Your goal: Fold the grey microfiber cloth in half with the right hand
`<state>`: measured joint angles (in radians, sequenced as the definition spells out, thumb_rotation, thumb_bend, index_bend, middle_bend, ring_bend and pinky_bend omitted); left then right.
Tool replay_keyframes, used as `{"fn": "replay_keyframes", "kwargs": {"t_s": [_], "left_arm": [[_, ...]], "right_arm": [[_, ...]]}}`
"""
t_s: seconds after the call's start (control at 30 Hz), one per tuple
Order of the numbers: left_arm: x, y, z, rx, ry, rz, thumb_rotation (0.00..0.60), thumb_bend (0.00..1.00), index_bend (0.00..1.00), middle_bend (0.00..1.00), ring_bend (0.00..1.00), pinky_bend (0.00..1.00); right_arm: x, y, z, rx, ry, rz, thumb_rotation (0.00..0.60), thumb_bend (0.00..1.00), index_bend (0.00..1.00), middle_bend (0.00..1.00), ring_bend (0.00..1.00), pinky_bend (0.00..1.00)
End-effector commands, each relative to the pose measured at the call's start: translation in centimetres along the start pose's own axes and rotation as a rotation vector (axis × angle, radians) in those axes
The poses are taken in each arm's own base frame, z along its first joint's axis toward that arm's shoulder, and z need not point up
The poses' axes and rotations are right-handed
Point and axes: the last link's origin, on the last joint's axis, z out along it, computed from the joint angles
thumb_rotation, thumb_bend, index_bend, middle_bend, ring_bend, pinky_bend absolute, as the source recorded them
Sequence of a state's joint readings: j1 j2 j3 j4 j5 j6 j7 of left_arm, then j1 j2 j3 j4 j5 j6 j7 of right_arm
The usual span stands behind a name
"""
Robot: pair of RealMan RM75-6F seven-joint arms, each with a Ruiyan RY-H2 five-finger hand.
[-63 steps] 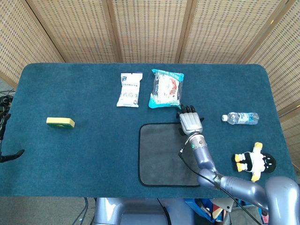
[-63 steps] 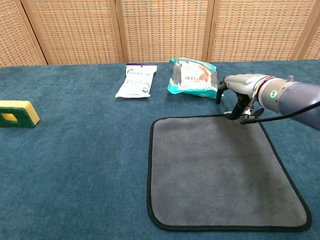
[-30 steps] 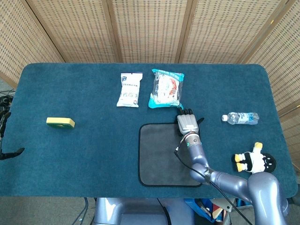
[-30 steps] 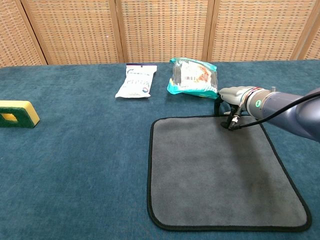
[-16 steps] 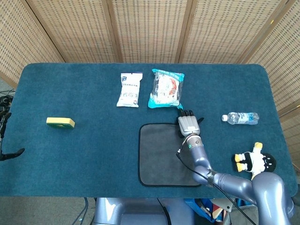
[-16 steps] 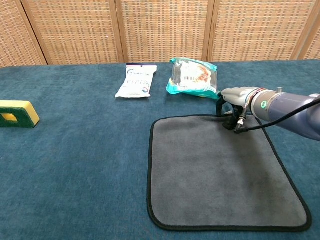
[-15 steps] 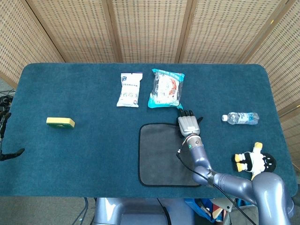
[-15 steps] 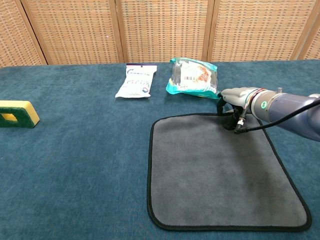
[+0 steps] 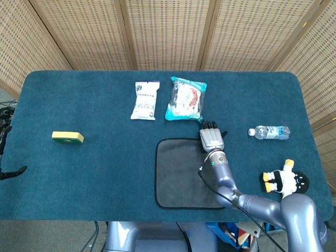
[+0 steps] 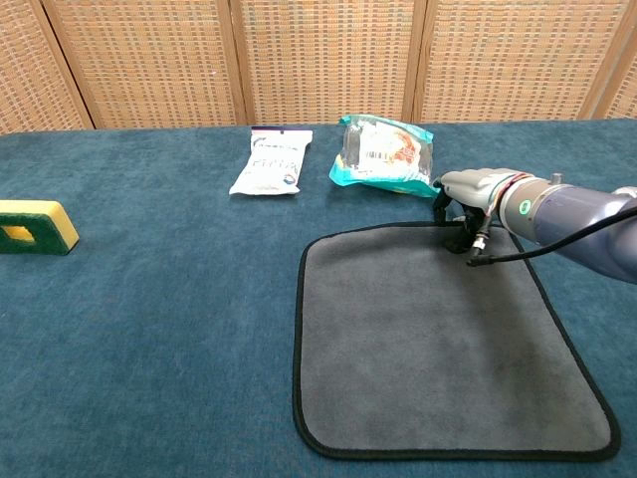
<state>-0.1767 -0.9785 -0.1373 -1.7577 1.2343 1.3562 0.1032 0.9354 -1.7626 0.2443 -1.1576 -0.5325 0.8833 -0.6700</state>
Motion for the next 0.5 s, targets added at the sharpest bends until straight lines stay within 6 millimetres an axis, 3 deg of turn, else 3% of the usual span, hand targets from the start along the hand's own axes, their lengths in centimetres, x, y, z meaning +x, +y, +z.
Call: {"fn": "replay_keyframes", "kwargs": {"t_s": [0.03,0.5], "left_arm": [[0.0,0.0,0.0,0.000,0.001,-0.001,0.600,0.11,0.00,0.00,0.00,0.00],[0.1,0.0,-0.2,-0.010,0.000,-0.008,0.600,0.11,0.00,0.00,0.00,0.00]], "right_arm": [[0.1,-0.1,-0.1,0.008,0.006,0.001,0.600,0.51,0.63,0.00,0.00,0.00],[0.3,0.4,-2.6,0.092,0.058,-0.035,0.600,0.51,0.64,0.00,0.00,0.00]]}}
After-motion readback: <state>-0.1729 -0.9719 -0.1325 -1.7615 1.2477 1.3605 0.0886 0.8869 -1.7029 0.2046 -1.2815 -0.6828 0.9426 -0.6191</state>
